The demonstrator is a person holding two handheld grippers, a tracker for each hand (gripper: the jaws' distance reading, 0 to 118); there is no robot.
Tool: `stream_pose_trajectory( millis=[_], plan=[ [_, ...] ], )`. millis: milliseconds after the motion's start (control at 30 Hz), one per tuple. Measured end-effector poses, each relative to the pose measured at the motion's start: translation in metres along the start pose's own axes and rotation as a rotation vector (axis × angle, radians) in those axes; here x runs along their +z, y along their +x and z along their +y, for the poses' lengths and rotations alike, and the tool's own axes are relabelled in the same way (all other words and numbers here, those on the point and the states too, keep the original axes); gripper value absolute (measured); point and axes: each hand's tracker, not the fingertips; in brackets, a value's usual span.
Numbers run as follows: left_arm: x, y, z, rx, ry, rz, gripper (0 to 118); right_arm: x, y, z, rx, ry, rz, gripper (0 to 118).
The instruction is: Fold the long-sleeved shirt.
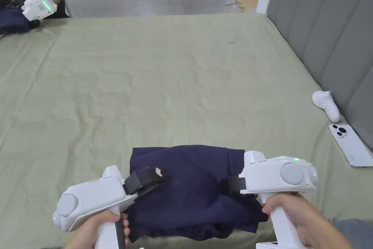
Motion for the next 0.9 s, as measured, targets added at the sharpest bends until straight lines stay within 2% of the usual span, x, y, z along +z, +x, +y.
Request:
stream_pose_trajectory(
  millis=[33,67,100,133,200,300,333,433,567,633,700,900],
  plan=[
    [-0.005,0.006,-0.003,-0.036,-0.023,0.041,84,0.0,0.0,0.0,-0.002,0.001,-0.003,0],
    [-0.009,0.012,-0.005,-0.125,-0.018,0.168,30,0.0,-0.001,0.0,-0.001,0.0,-0.007,0],
    [-0.01,0.02,-0.007,-0.223,-0.032,0.167,31,0.0,-0.002,0.001,0.002,-0.003,-0.01,0],
    [-0.005,0.024,-0.005,-0.246,-0.035,0.143,31,0.001,-0.004,0.002,0.005,-0.005,-0.017,0],
    [0.007,0.023,0.003,-0.185,-0.032,0.111,31,0.001,-0.011,0.002,0.023,-0.006,-0.038,0],
    [0.02,0.028,0.009,-0.194,-0.035,0.119,28,0.002,-0.035,0.006,0.069,-0.015,-0.093,0],
    [0.025,0.028,0.01,-0.195,-0.031,0.122,28,0.003,-0.048,0.008,0.093,-0.002,-0.107,0],
    [0.052,0.027,0.027,-0.177,0.005,0.113,28,-0.001,-0.094,0.018,0.234,0.078,-0.132,0],
    [0.111,0.024,0.065,-0.215,0.021,0.211,28,-0.021,-0.171,0.042,0.328,0.151,-0.052,0],
    [0.154,0.012,0.091,-0.264,0.053,0.255,27,-0.041,-0.225,0.053,0.411,0.202,-0.035,0],
    [0.196,-0.004,0.116,-0.252,0.073,0.263,27,-0.07,-0.28,0.059,0.486,0.256,-0.02,0],
    [0.322,-0.108,0.203,-0.217,0.155,0.325,27,-0.18,-0.427,0.062,0.64,0.353,0.113,0]
  ],
)
